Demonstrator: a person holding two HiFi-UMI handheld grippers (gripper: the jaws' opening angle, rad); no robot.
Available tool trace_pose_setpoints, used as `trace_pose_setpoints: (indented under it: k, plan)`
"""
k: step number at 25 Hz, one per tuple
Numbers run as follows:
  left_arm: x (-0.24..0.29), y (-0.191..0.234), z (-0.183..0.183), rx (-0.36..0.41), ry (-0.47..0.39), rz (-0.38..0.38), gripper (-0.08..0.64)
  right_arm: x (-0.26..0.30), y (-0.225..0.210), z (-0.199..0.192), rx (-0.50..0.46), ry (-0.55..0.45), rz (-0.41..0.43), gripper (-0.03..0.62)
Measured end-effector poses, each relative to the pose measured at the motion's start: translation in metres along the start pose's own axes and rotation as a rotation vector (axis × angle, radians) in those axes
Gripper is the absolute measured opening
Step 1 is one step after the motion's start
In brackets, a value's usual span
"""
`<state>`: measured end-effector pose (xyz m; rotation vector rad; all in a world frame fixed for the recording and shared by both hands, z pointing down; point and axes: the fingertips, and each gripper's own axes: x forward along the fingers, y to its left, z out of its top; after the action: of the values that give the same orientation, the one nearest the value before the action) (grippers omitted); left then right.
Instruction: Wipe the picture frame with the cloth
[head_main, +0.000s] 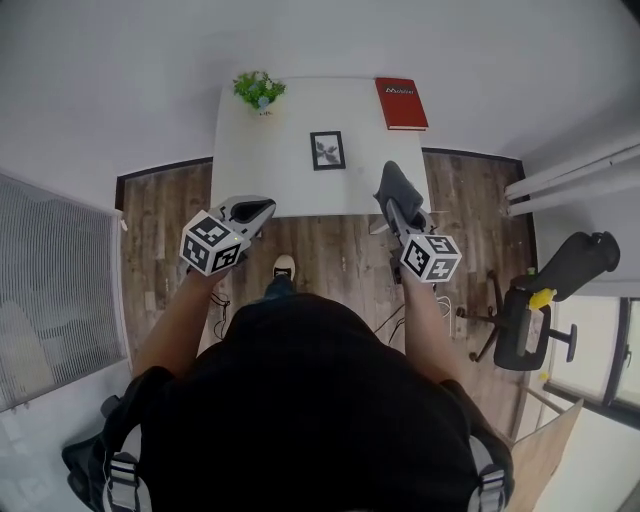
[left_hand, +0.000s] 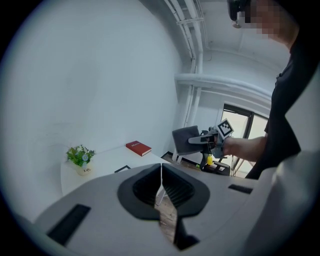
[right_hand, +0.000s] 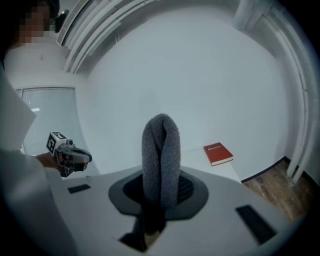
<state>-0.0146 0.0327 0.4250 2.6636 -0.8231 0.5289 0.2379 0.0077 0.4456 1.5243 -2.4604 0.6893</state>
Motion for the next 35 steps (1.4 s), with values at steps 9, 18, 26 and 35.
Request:
trace_pose_setpoints:
  k: [9,18,26,35]
  plan:
    - [0.029,0.044,0.012,-0.007,-0.012,-0.065,0.012,0.031,-0.014,0.022,-0.001,0.003,-0.063,0.052]
    - [0.048,0.105,0.025,-0.006,-0.007,-0.129,0.012,0.091,0.001,0.057,-0.01,-0.003,-0.064,0.052]
    - [0.06,0.156,0.027,0.008,0.007,-0.19,0.012,0.135,0.015,0.079,-0.027,-0.004,-0.08,0.052]
    - [0.069,0.18,0.028,0.009,0.013,-0.218,0.012,0.154,0.017,0.084,-0.031,0.007,-0.093,0.052]
